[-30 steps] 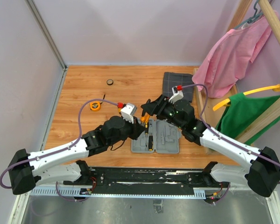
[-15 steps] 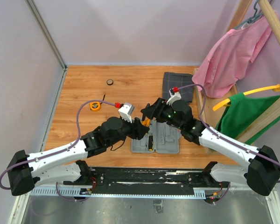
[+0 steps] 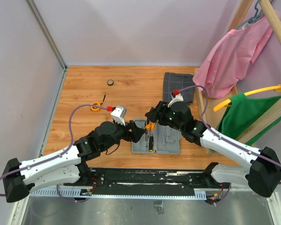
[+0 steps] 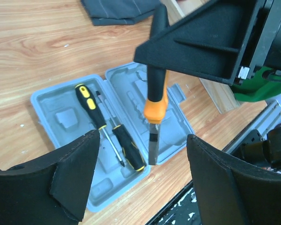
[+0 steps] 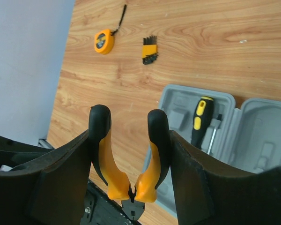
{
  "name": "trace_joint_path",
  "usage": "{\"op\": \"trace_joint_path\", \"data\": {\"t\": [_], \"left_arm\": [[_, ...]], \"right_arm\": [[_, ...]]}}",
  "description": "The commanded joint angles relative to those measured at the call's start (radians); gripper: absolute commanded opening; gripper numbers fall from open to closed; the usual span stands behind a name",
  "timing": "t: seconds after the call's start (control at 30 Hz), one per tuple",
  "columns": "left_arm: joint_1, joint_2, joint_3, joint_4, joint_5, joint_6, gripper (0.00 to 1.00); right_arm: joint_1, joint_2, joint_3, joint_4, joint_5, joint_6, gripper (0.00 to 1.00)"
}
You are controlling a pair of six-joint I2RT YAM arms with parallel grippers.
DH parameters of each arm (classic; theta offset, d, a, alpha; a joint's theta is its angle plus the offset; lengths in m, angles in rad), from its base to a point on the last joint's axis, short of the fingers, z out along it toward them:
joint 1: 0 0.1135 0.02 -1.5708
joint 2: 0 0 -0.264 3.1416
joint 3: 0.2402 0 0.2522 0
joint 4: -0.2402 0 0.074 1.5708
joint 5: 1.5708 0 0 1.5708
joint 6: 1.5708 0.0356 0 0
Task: Sort the tools into containers
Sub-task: Place the pliers in the storage box.
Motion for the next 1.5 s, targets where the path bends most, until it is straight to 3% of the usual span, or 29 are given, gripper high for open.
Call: {"op": "trace_joint_path", "data": {"t": [0.0, 0.17, 0.37, 0.47, 0.53, 0.6, 1.1, 1.37, 1.47], "left_arm": [[-0.008, -0.087, -0.023, -0.084, -0.14, -0.04, 0.8], [0.015, -0.119, -0.011, -0.177, -0.248, -0.055, 0.82], [0.245, -0.112, -0.018, -0.171, -0.077, -0.062, 0.82], [0.286, -0.11, -0.006, -0.179, -0.078, -0.043, 0.82], [0.29, -0.112, 0.0, -0.195, -0.091, -0.032, 0.82], [0.291, -0.117, -0.004, -0.207, -0.098, -0.032, 0.82], [0.291, -0.227, -0.099, -0.262, -0.086, -0.103, 0.82], [0.291, -0.215, -0.095, -0.253, -0.084, -0.102, 0.81], [0.291, -0.203, -0.087, -0.259, -0.082, -0.105, 0.81]], "right_arm": [[0.031, 0.012, 0.045, -0.086, 0.032, -0.023, 0.01], [0.031, 0.066, 0.062, -0.142, 0.031, -0.009, 0.01], [0.031, 0.162, 0.13, -0.211, -0.01, -0.006, 0.02], [0.031, 0.221, 0.164, -0.211, -0.043, 0.016, 0.02], [0.03, 0.267, 0.185, -0.201, -0.072, 0.034, 0.02], [0.031, 0.313, 0.208, -0.188, -0.094, 0.05, 0.1], [0.037, 0.533, 0.337, -0.164, -0.117, 0.06, 0.15], [0.048, 0.561, 0.334, -0.184, -0.081, 0.05, 0.25], [0.048, 0.567, 0.331, -0.185, -0.069, 0.044, 0.34]]}}
